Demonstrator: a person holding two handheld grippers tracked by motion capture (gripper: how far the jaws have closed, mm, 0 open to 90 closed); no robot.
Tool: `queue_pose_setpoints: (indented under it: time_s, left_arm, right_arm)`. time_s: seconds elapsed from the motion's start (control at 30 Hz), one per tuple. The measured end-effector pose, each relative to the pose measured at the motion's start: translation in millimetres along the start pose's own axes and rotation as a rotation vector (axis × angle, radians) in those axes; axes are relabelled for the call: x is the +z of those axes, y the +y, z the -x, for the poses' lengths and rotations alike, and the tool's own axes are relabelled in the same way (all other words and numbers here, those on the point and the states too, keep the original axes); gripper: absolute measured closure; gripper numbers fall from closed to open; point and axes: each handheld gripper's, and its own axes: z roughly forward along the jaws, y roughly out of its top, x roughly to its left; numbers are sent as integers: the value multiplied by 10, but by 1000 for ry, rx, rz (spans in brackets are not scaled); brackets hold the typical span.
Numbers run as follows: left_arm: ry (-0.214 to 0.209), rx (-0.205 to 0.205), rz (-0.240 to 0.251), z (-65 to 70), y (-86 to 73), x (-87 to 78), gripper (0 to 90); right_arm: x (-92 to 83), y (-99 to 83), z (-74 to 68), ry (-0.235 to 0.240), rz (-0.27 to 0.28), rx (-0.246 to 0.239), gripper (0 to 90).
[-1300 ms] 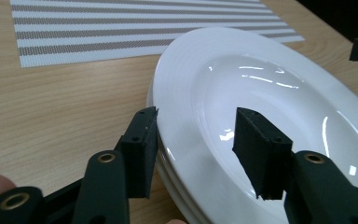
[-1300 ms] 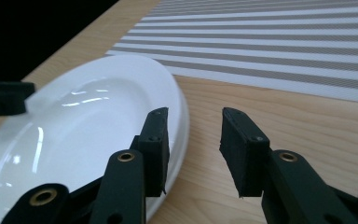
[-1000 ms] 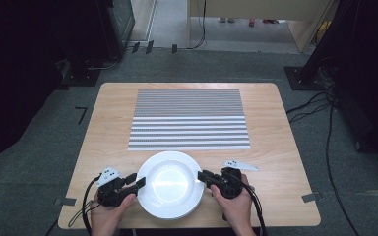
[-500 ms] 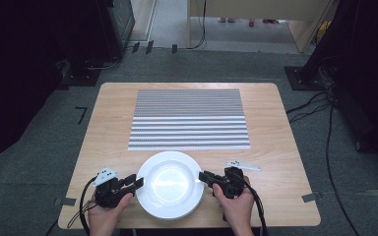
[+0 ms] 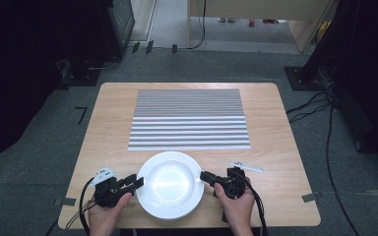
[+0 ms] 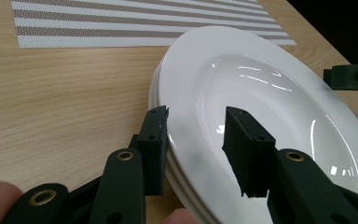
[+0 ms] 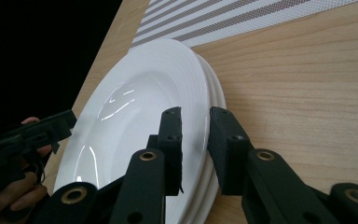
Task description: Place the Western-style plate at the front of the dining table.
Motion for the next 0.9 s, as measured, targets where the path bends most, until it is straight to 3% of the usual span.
queue_pose_setpoints:
  time_s: [0.17,0.37,0.4,0.43,0.47,0.53,0.57,0.67,0.73,0.9]
  left_arm:
    - [5,4,-4,7,-6,10,608]
    - [-8,19,-5,42,-14,28,608]
    - [-80,3,-4,35,-8,30,633]
    - [-80,3,-4,35,-8,30,646]
    - [-184,1,-35,83,-12,89,619]
    - [-130,74,-74,190,-42,158,618]
    - [-128,86,-80,216,-53,181,614]
    - [-140,80,-67,191,-43,161,599]
    - [-149,61,-30,144,-28,111,592]
    - [-89,35,25,63,-9,39,557]
  right_arm:
    - [-15,-5,-29,-7,11,-14,766]
    - [22,-21,-54,7,1,10,780]
    - [22,-21,-55,7,10,6,783]
    - [22,-21,-55,7,10,6,783]
    - [28,-18,-48,20,5,20,790]
    - [41,-25,-50,25,2,21,790]
    - [47,-31,-54,23,4,20,793]
    - [53,-35,-51,22,13,35,809]
    - [57,-30,1,51,10,94,827]
    - [67,-33,73,85,4,168,843]
